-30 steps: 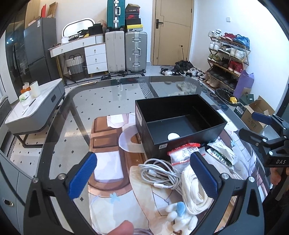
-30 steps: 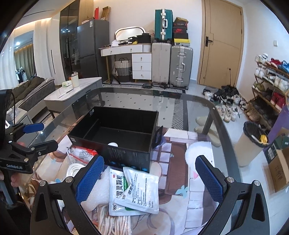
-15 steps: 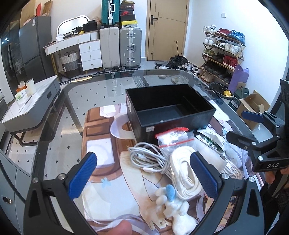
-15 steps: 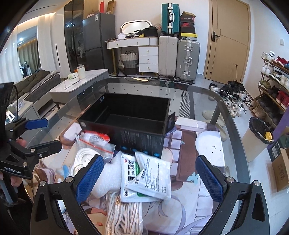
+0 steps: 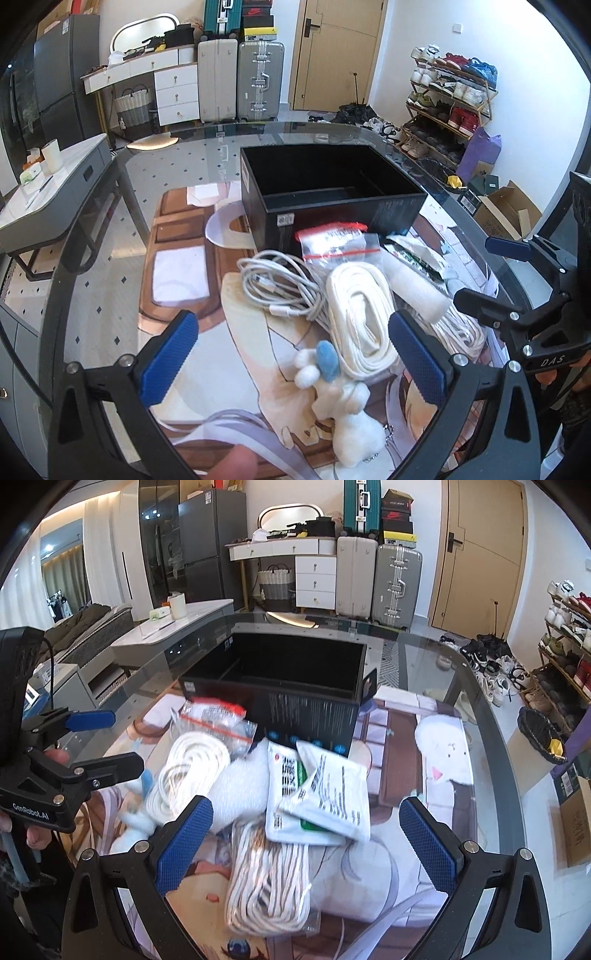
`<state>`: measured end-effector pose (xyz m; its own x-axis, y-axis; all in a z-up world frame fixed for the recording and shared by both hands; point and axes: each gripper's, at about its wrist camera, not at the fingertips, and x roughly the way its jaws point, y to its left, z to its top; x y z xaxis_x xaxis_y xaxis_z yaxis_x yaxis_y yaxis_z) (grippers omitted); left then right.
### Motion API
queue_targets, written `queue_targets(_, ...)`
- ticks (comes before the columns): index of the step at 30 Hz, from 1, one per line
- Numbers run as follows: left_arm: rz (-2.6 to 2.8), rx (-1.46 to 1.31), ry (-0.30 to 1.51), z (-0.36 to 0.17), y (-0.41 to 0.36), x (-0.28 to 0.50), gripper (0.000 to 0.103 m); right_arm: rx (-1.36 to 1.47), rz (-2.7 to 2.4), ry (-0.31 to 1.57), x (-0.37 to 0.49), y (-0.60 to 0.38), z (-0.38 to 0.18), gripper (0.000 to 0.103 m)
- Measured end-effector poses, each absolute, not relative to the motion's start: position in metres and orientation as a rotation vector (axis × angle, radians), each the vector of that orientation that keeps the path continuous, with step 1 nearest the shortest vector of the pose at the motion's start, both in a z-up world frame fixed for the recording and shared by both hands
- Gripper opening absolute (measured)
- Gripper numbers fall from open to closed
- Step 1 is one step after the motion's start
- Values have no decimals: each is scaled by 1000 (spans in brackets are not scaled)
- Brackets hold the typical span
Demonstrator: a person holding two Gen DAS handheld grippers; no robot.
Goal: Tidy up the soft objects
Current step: 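Move left tool to the white plush bunny while right tool approaches the bagged white rope, then close left tool on the plush bunny while right tool closes on the rope bag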
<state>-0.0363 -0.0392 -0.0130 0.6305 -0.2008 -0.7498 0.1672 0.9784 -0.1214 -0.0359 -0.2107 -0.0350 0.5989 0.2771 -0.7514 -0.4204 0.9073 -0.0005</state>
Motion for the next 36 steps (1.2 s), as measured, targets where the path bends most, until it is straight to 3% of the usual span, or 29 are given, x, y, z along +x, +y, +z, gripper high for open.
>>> queue_targets(10,-246,-64,923,-29,-48,-48,102,-190,429,893,-51,-212,-51,103)
queue_targets(16,-255,-36,949,-36,-55,-55,101,-185,448,947,-53,-209,-62,89)
queue_targets(24,-271,15,994,-47,-67,-63,95,-177,441,996,-52,-209,-73,88)
queue_targets(36,-238,57,1029,-57,-75,-63,86,-181,437,1047,-44,-206,-84,74)
